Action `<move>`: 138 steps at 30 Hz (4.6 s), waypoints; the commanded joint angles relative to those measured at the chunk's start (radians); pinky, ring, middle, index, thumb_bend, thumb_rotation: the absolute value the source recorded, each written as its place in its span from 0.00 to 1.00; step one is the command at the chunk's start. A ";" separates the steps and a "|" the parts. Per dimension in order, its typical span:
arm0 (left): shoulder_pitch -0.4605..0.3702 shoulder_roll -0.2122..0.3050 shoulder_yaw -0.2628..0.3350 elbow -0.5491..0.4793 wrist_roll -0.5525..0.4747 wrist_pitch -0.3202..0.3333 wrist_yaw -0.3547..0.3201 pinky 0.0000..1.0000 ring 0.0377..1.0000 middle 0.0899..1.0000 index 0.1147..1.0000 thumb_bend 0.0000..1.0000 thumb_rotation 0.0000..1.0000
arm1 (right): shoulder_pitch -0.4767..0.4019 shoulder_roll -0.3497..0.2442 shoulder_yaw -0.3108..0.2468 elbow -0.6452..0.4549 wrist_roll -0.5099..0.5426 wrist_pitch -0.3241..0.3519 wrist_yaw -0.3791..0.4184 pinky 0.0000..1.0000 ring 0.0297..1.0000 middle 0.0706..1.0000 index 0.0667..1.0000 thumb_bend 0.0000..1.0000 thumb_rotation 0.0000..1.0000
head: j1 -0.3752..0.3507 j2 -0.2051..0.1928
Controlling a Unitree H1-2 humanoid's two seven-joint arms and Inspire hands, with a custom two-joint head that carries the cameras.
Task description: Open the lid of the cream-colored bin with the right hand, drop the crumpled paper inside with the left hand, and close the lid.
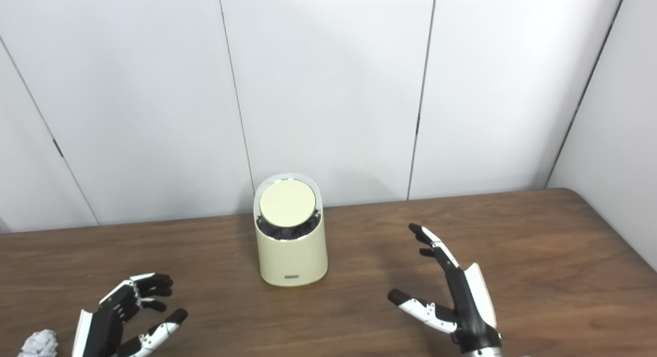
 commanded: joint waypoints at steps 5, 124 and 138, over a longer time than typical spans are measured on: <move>-0.010 0.013 0.001 0.012 0.001 -0.041 0.006 0.51 0.61 0.61 0.58 0.73 0.15 | 0.021 0.027 0.015 0.047 0.000 -0.028 -0.013 0.77 0.85 0.86 0.85 0.66 0.67 | -0.001 0.001; 0.008 -0.049 -0.039 -0.054 0.083 0.030 0.041 0.52 0.61 0.61 0.59 0.75 0.20 | -0.597 0.070 0.309 0.201 -0.399 0.771 0.040 0.76 0.83 0.85 0.84 0.98 0.24 | 0.039 0.023; 0.003 -0.045 -0.036 -0.044 0.078 0.023 0.043 0.51 0.60 0.60 0.58 0.76 0.19 | -0.594 0.063 0.315 0.193 -0.383 0.766 0.032 0.76 0.84 0.85 0.85 0.97 0.22 | 0.033 0.019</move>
